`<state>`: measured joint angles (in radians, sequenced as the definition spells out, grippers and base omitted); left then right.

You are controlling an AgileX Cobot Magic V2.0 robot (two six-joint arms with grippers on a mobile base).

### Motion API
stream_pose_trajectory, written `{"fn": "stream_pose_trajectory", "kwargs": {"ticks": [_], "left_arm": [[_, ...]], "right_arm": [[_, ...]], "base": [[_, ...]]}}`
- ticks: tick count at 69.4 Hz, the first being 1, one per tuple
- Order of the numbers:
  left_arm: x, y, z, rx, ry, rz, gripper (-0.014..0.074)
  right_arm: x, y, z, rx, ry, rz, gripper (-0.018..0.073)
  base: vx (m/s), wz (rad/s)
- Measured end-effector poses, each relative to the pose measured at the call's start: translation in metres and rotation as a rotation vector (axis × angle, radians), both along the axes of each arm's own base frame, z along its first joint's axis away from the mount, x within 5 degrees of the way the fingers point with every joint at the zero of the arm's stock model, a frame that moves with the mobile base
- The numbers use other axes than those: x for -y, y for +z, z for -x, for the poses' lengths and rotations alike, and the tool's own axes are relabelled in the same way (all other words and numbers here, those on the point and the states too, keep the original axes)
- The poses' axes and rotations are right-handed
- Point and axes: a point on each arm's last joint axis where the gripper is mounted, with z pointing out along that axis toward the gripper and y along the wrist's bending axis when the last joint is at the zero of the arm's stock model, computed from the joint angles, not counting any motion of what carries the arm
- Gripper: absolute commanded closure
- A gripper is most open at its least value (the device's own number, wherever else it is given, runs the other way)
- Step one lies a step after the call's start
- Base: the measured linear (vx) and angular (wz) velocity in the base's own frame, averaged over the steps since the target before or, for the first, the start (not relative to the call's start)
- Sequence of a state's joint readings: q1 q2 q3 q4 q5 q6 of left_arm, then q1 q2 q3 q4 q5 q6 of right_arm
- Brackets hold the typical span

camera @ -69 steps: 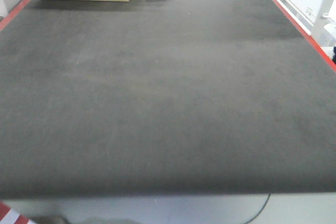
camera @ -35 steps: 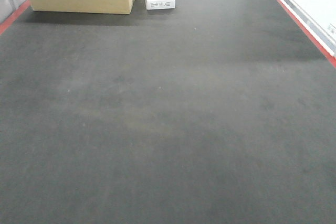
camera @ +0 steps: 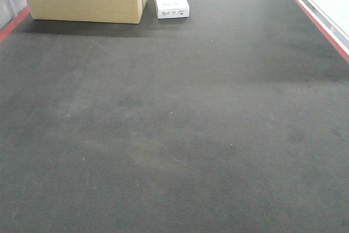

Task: Move and align brake pads A on conveyor
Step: 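Hold both brake pads above the conveyor belt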

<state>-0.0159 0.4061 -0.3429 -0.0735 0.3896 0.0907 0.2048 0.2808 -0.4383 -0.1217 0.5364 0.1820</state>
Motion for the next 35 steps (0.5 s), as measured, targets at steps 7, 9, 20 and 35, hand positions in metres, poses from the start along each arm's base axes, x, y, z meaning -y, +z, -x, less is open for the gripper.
{"fn": "stream_pose_trajectory", "kwargs": {"ticks": [7, 9, 20, 35], "left_arm": [[0.0, 0.0, 0.0, 0.0, 0.0, 0.0, 0.0602], [0.0, 0.0, 0.0, 0.0, 0.0, 0.0, 0.0602], [0.0, 0.0, 0.0, 0.0, 0.0, 0.0, 0.0602], [0.0, 0.0, 0.0, 0.0, 0.0, 0.0, 0.0602]], "right_arm": [[0.0, 0.0, 0.0, 0.0, 0.0, 0.0, 0.0566], [0.0, 0.0, 0.0, 0.0, 0.0, 0.0, 0.0566], [0.0, 0.0, 0.0, 0.0, 0.0, 0.0, 0.0566], [0.0, 0.0, 0.0, 0.0, 0.0, 0.0, 0.0566]], "base": [[0.02, -0.01], [0.0, 0.0], [0.0, 0.0], [0.0, 0.0]]}}
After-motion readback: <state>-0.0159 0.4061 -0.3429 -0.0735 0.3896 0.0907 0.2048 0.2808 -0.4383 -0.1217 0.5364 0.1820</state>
